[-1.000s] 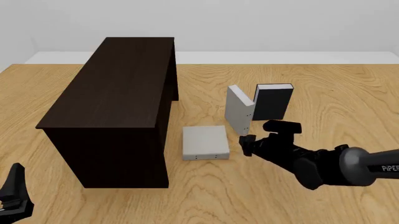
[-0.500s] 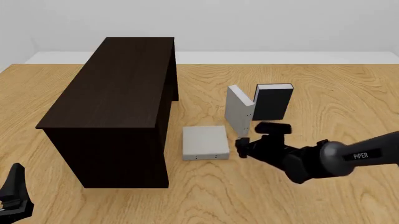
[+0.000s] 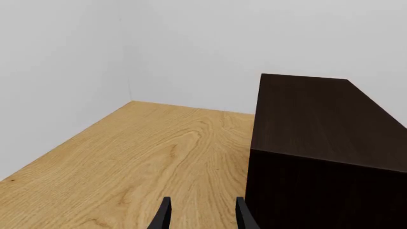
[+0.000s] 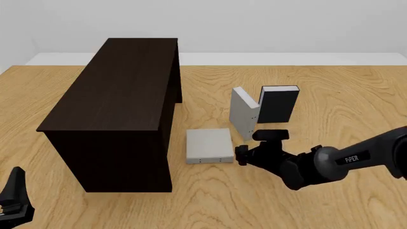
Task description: Pick up the book on the right and place it under the cabinet shelf.
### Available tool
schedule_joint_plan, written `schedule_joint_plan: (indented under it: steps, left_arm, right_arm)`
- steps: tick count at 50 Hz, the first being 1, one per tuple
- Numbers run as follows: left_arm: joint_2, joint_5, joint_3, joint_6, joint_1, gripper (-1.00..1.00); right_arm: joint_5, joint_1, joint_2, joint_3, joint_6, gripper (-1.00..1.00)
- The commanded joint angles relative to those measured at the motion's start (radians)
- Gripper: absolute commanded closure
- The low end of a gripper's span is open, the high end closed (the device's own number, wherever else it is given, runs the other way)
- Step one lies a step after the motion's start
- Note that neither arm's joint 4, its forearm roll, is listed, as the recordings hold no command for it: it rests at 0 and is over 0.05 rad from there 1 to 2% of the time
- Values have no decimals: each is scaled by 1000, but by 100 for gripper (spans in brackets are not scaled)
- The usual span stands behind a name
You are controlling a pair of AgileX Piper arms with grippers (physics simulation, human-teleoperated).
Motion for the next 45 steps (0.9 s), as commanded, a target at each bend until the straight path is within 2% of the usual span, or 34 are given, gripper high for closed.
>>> schedule_joint_plan:
  steps: [1, 45]
  left_arm:
    - [0, -1, 0, 0, 0, -100]
    - [0, -8, 3, -2, 1, -100]
  right_arm:
    - [-3, 39, 71, -50, 161, -100]
    - [116, 183, 27, -209, 153, -100]
